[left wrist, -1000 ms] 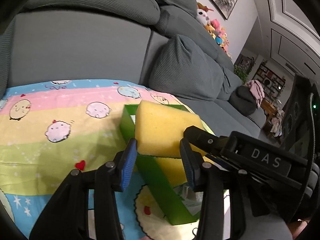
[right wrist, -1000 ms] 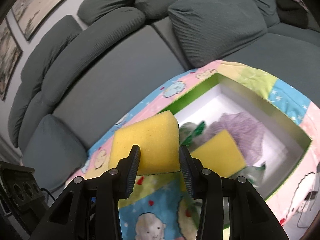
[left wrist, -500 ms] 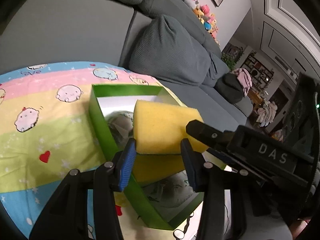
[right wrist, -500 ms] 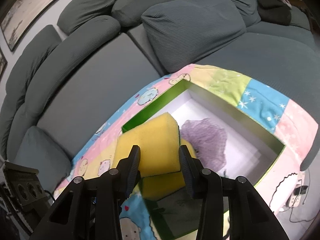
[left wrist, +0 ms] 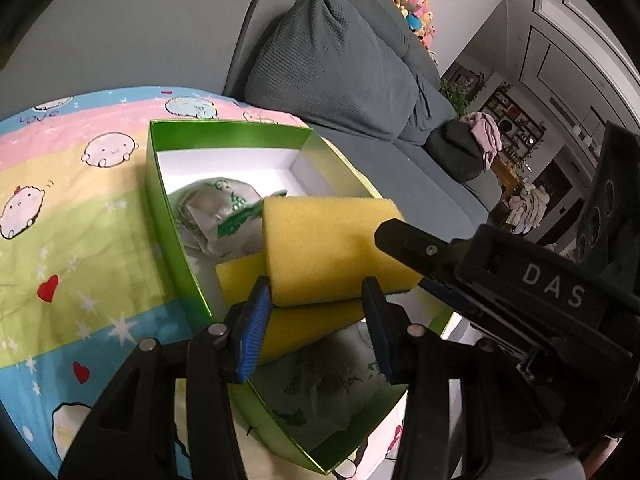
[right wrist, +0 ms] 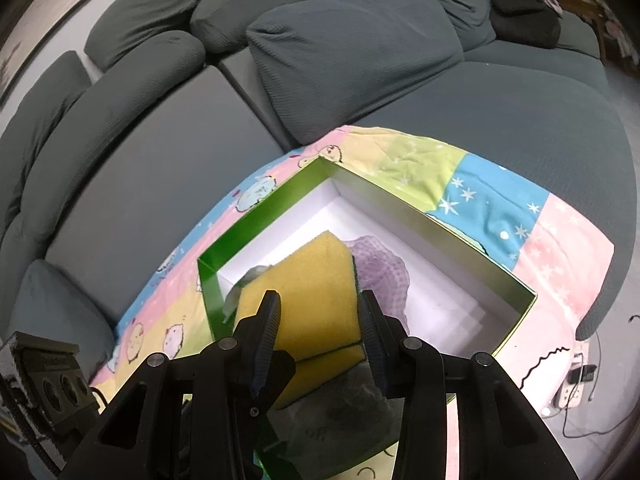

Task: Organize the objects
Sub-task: 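Lower the yellow sponge into the box beside the other sponge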

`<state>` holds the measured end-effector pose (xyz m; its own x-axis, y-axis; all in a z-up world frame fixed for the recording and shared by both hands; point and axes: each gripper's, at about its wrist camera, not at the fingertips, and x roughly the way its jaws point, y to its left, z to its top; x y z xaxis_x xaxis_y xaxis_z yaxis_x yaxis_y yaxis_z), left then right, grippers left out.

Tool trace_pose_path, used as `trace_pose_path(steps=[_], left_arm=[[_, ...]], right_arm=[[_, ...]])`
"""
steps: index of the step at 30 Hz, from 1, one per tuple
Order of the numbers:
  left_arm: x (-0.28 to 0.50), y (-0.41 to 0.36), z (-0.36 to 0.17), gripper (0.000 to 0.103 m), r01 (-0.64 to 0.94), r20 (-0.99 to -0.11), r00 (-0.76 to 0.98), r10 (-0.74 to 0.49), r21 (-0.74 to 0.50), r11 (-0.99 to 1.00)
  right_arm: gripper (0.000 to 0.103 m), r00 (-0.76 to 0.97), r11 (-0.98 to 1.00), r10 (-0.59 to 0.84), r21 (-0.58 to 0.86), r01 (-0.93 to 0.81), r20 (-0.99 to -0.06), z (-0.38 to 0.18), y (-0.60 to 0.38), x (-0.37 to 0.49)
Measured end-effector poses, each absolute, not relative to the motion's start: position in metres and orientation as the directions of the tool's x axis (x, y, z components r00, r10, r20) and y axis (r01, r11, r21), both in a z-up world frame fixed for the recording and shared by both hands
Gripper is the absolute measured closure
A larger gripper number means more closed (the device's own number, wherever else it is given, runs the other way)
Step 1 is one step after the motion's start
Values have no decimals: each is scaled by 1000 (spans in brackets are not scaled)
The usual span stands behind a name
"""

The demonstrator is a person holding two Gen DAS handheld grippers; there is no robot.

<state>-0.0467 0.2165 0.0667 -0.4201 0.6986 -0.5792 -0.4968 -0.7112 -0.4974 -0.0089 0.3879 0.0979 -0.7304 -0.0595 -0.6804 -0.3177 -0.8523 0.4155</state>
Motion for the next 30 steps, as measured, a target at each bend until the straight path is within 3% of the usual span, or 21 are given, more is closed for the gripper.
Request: trace_pose_path(steps=[17,29,30], left_arm=[[-45,223,60,57,-499,-602,-426,675,-467,-731],[-42,226,59,49,-510,-595,-439,673,-452,-732],[-42,226,58,45,-512,-591,-445,673,-449,-732]], right_arm=[[59,-669,-850,-16,362,-382,-743,78,394,-18],[59,-645,-847,-1,343,-405,-764,71,394,-22],[59,-645,-848,1,342,-406,-764,71,394,-22]])
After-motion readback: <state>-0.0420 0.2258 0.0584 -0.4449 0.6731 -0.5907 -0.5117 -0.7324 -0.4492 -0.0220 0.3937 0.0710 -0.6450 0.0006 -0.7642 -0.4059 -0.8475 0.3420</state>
